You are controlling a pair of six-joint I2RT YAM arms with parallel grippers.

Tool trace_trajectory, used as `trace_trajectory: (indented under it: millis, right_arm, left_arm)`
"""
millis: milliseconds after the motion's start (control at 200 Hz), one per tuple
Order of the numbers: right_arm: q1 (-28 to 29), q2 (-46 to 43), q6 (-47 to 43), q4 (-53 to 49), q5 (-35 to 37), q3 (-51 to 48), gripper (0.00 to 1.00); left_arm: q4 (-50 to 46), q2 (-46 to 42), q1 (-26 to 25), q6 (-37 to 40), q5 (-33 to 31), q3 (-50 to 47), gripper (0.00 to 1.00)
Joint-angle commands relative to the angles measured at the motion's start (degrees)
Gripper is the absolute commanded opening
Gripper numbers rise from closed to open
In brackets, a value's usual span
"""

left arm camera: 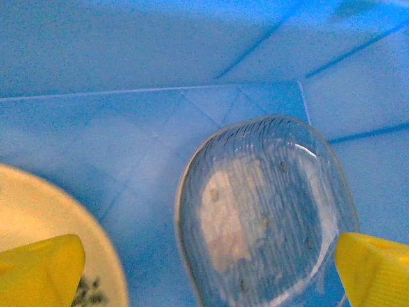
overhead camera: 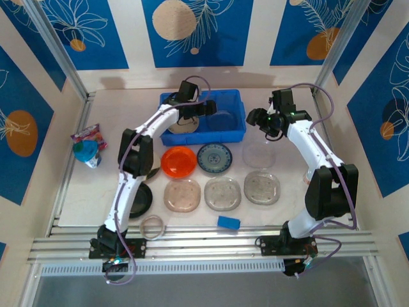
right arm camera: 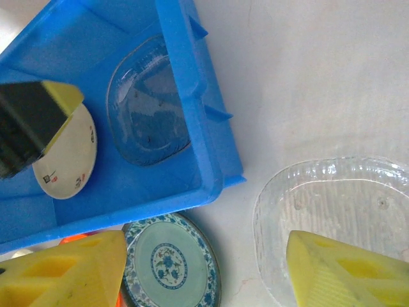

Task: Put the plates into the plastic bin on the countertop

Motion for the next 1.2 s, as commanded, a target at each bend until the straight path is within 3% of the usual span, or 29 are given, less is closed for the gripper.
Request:
trace_trajectory:
  millis: [0, 155, 285, 370, 465, 695, 900, 1196]
  right_arm:
    - [-0.83, -3.15, -1.87, -0.99, -0.07, 0.25, 0.68]
    - [-3.01, -4.83, -1.82, -0.41, -1.4, -1.97, 0.67]
    - [-6.11, -6.08, -1.02, 0.51, -6.18, -4.8, 0.65]
    - [-7.13, -6.51, -1.7, -2.42, -3.65, -5.28, 0.64]
    - [-8.52, -6.46, -2.25, -7.13, 0.5, -4.95, 0.63]
    - [-11.65, -10.06, -1.74, -8.84, 1.15, -12.69, 0.61]
    - [-13.69, -10.55, -0.14, -5.9, -0.6, -19.37, 0.55]
    - [-15.33, -7.65, 0.52, -1.89, -1.94, -22.26, 0.47]
  left_arm:
    - [2.6, -14.07, -2.05, 4.25, -9.61, -5.6, 1.0]
    - [12.87, -28.34, -2.28, 1.58, -10.02, -22.62, 1.0]
    - [10.99, -36.58, -2.46, 0.44, -5.0, -30.47, 1.0]
    - [11.82, -41.36, -3.33, 3.27, 0.36, -36.19, 1.0]
    - [12.32, -45.72, -3.99, 4.25, 2.21, -42.53, 1.0]
    - [7.42, -49.0, -4.04, 6.27, 5.25, -46.26, 1.0]
    - [9.1, -48.1, -4.87, 2.62, 10.72, -49.3, 0.99]
    - [10.15, -46.61, -6.44, 2.28, 9.51, -50.3, 0.97]
